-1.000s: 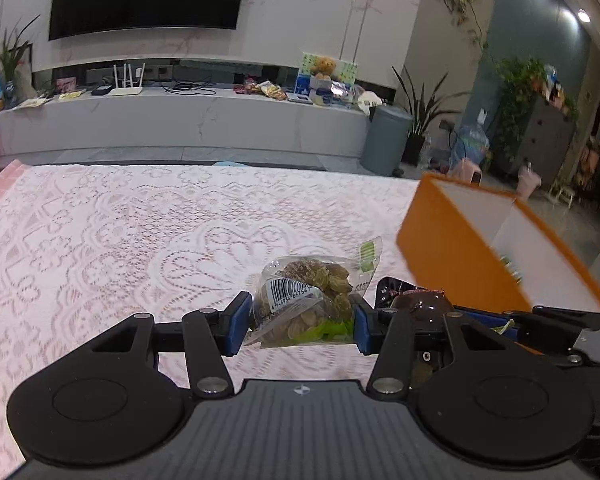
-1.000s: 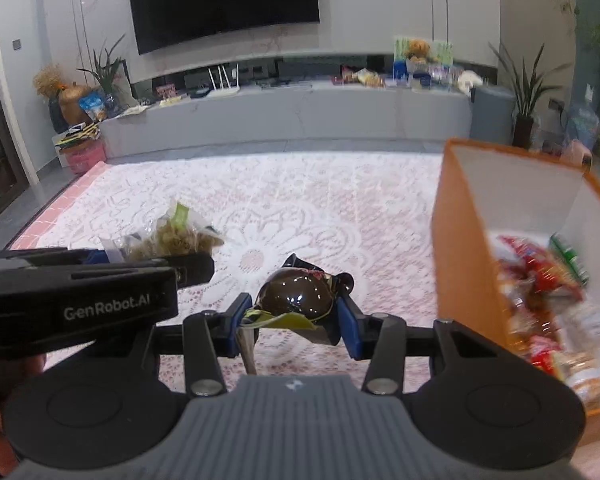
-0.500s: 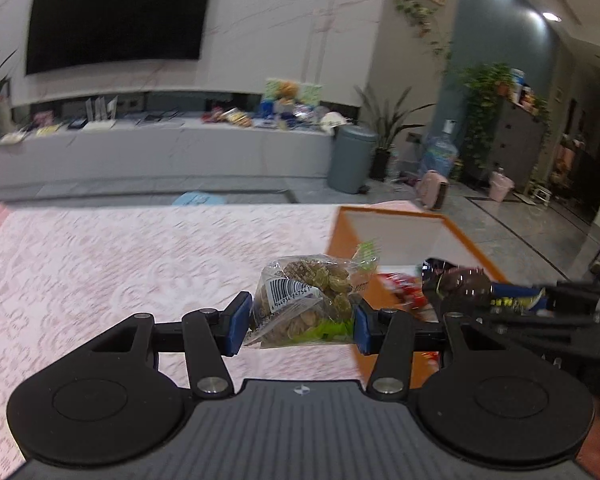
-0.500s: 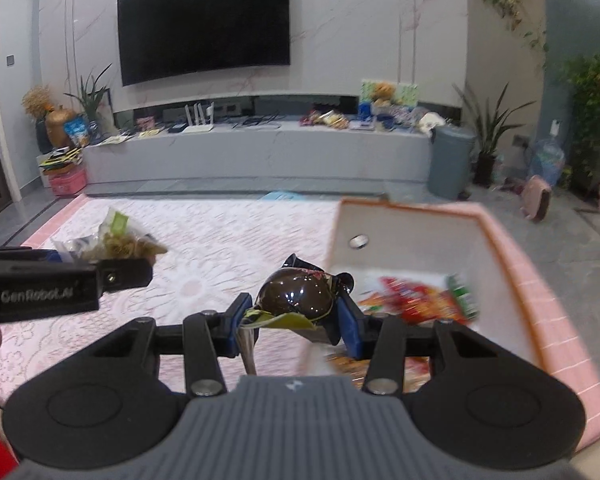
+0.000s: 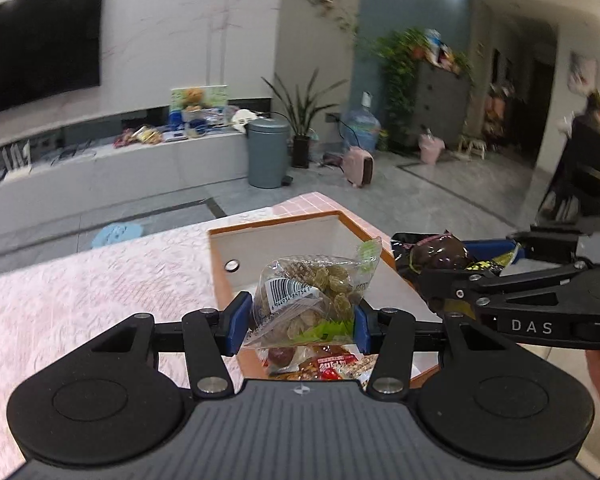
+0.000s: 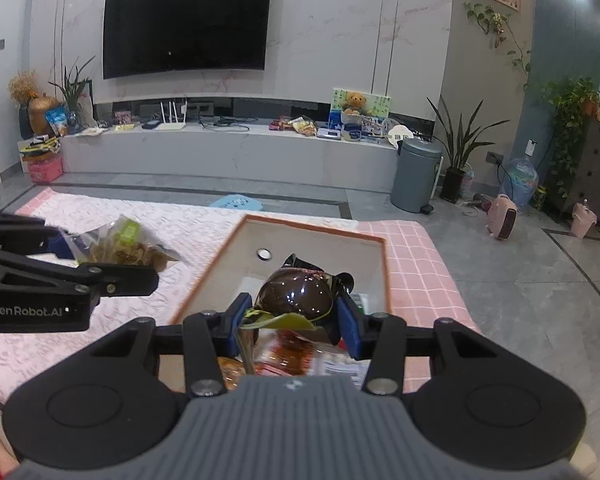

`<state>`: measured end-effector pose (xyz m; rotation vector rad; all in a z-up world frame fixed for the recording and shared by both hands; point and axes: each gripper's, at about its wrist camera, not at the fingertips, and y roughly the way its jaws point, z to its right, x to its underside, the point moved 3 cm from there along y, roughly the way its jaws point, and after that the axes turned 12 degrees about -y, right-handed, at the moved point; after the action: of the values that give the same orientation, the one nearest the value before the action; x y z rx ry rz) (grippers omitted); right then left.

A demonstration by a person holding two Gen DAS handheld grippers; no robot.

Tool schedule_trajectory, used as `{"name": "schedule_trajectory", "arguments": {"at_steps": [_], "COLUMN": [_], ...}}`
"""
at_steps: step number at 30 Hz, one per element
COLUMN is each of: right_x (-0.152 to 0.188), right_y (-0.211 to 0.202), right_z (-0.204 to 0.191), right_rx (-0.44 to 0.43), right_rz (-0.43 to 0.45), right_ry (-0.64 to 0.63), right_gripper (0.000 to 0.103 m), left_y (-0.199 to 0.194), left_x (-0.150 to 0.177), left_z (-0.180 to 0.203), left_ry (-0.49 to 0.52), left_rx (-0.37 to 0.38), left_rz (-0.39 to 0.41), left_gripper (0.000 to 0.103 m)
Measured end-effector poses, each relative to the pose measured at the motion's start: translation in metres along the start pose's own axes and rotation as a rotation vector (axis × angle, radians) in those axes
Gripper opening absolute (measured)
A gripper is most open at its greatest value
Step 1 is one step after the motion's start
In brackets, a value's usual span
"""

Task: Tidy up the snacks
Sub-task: 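Carry the bean bag with the left tool while the right tool carries the egg pack over the box, then lower and open the right gripper to drop the egg pack while the left gripper drops the bean bag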

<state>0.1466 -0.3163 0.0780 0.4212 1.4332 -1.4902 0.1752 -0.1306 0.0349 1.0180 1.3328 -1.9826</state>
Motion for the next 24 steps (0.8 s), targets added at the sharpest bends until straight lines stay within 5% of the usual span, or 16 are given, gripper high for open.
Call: {"name": "schedule_trajectory", "arguments": {"at_steps": [9, 24], "right_x": [0.018, 0.028], "right_y": [0.05, 0.146], "right_z": [0.029, 0.039], "right_rx": [-0.014, -0.076], "right_rz": [-0.093, -0.224], "right_ry": [-0.035, -0.19], "right_gripper": [0.046, 0.046], "left_y": [0.054, 0.126], "left_x": [0.011, 0.034], "left_z": [0.032, 0.032], "left_ry": [0.143, 0.298], "left_rx": [0.001, -0.041], "left_rz": [-0.084, -0.261], "left_gripper": [0.057, 0.057]}}
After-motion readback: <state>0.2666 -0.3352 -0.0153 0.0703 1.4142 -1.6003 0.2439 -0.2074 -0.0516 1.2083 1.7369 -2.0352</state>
